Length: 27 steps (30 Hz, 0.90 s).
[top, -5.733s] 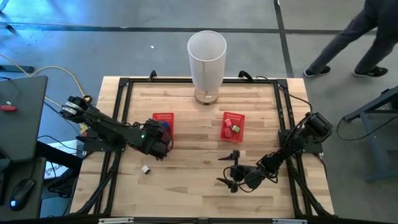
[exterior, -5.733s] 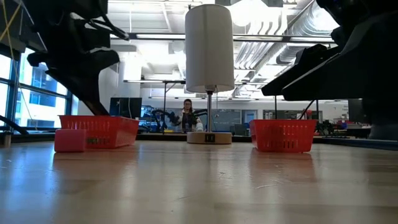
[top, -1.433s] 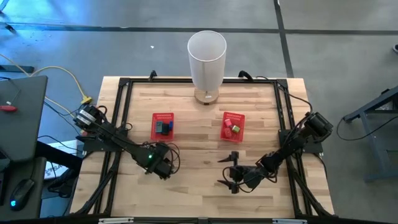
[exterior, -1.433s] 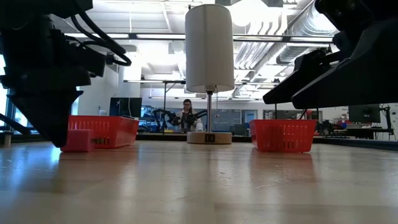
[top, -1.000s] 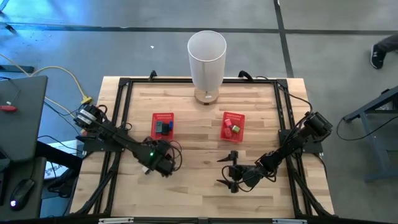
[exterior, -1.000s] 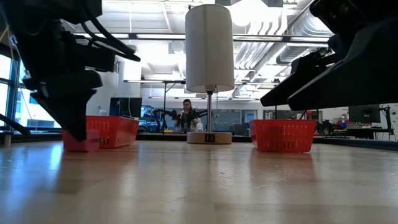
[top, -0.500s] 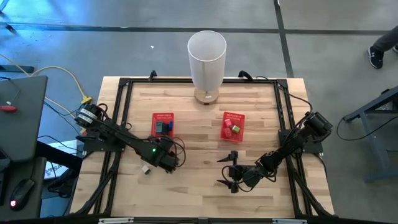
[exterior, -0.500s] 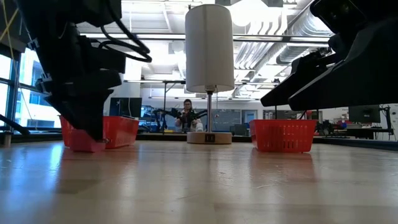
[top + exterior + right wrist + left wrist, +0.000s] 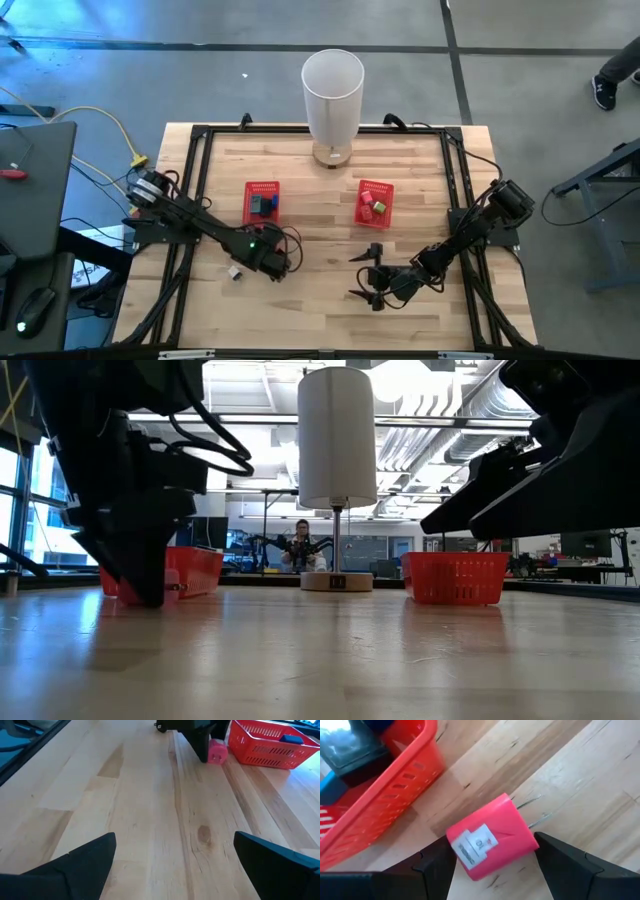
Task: Pick & Place Office items
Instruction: Put the pink charger adapter into the right red bin
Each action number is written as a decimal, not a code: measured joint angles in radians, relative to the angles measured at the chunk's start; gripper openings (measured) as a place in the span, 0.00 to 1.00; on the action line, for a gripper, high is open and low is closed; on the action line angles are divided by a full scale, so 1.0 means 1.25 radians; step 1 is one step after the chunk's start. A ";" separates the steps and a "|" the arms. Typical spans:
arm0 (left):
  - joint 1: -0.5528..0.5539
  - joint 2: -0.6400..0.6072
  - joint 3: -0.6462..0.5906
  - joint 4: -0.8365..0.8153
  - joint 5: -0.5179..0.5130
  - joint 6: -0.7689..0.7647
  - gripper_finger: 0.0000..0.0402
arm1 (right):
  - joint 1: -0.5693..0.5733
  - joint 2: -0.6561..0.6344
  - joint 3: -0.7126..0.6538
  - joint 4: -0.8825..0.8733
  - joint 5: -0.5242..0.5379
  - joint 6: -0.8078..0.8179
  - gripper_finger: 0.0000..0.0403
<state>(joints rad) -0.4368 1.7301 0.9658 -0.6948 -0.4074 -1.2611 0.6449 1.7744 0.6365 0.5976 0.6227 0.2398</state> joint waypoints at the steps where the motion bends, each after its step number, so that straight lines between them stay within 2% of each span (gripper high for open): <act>1: 0.000 0.004 0.001 0.002 0.000 0.003 0.64 | 0.000 0.000 0.000 0.001 -0.001 0.000 0.98; 10: 0.000 0.015 0.001 0.008 0.000 0.003 0.63 | 0.000 0.000 0.000 0.002 0.000 0.000 0.98; 21: 0.000 0.016 0.001 0.015 0.001 -0.012 0.42 | 0.000 0.000 0.000 0.002 0.002 0.000 0.98; 27: -0.006 0.017 0.001 0.020 -0.012 -0.014 0.43 | 0.000 0.000 0.000 0.002 0.002 0.000 0.98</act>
<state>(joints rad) -0.4439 1.7508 0.9675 -0.6700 -0.4227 -1.2790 0.6449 1.7744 0.6369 0.6006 0.6247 0.2398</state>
